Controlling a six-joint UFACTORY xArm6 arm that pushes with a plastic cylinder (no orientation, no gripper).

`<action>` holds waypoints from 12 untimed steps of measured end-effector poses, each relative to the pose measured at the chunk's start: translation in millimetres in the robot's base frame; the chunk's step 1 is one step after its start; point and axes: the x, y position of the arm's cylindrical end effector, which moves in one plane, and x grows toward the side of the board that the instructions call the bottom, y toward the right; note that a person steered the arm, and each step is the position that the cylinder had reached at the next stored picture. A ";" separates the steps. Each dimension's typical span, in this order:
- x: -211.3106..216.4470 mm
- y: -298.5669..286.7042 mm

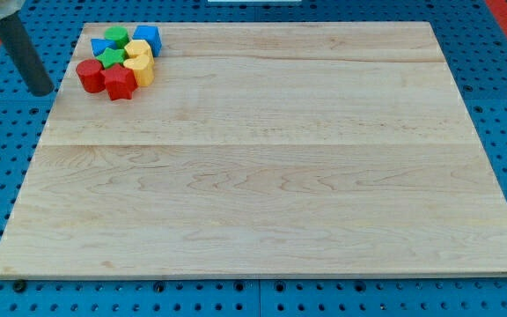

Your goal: Separate the yellow heart from the group of blocks

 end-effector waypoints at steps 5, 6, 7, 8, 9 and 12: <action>-55.3 6.7; -57.8 6.7; -56.7 7.8; -56.7 28.8; -56.7 38.6; -36.4 124.4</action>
